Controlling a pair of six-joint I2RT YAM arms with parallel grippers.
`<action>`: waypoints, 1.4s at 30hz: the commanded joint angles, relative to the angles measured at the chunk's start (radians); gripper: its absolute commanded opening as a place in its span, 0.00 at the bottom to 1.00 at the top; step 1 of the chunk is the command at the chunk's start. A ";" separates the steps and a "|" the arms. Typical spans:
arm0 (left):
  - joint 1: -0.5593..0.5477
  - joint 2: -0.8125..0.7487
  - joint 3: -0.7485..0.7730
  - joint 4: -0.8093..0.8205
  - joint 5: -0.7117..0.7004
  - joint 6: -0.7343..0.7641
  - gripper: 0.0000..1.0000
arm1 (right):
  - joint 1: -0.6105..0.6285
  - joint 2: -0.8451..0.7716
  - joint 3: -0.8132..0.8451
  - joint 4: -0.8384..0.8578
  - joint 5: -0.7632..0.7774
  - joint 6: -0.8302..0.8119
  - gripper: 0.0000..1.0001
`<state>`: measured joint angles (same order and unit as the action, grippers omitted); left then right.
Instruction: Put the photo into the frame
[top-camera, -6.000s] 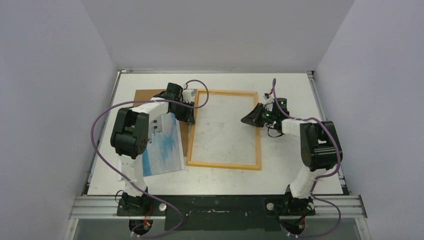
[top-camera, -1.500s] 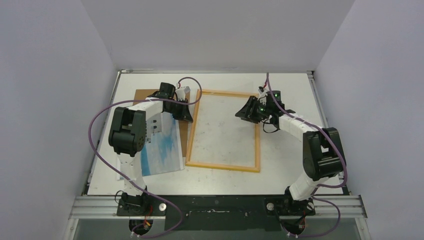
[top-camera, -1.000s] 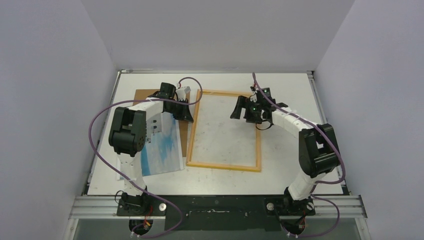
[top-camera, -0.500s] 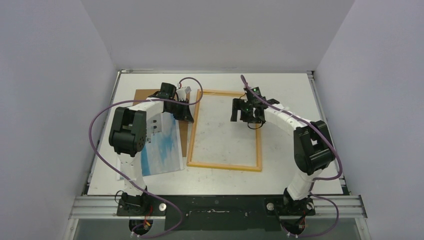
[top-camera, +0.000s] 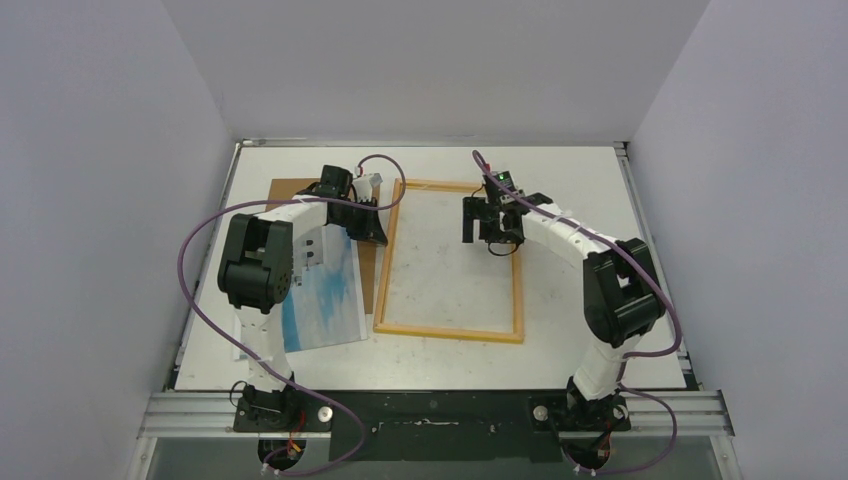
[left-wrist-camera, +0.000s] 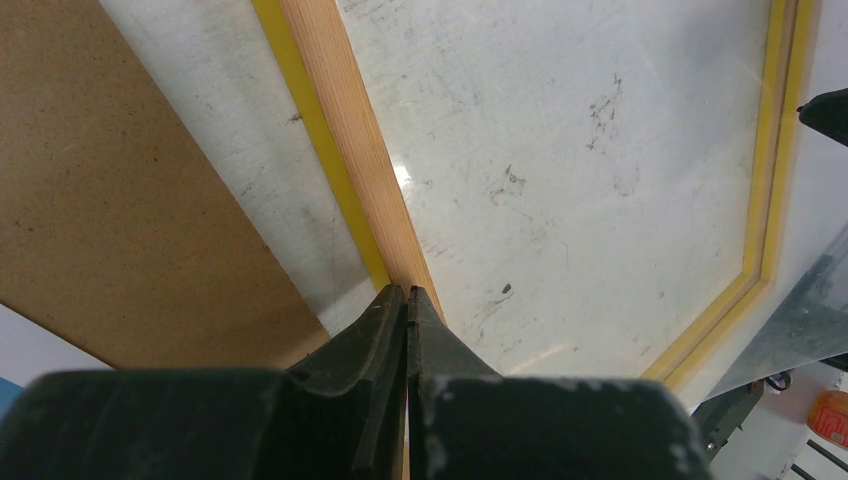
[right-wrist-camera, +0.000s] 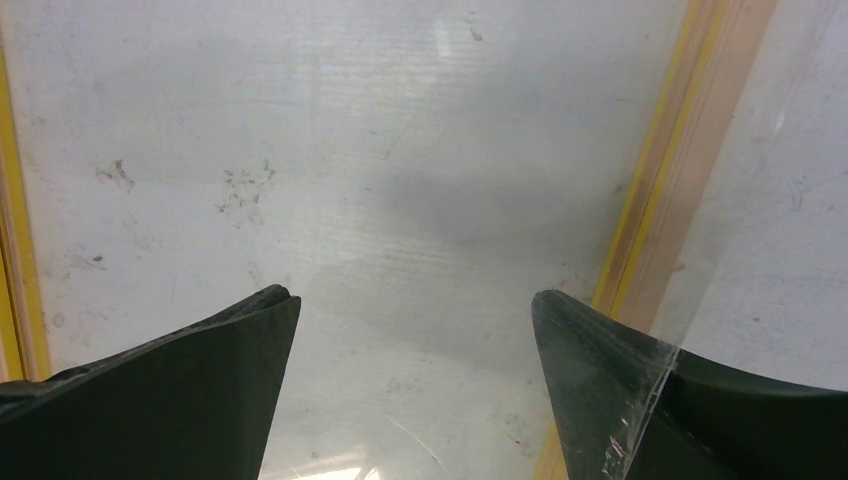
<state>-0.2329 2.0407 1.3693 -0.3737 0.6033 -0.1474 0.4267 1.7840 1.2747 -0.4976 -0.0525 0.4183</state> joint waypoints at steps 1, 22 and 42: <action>-0.010 0.014 0.025 0.011 0.045 -0.009 0.00 | 0.023 0.018 0.049 -0.004 0.043 -0.024 0.90; 0.006 0.013 0.020 0.008 0.062 -0.012 0.00 | 0.036 0.007 0.044 -0.015 0.098 -0.029 0.90; 0.014 0.001 0.018 0.015 0.071 -0.020 0.00 | 0.085 0.024 0.114 -0.122 0.289 -0.049 0.90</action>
<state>-0.2253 2.0430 1.3697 -0.3775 0.6418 -0.1593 0.5056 1.8297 1.3518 -0.6044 0.1684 0.3870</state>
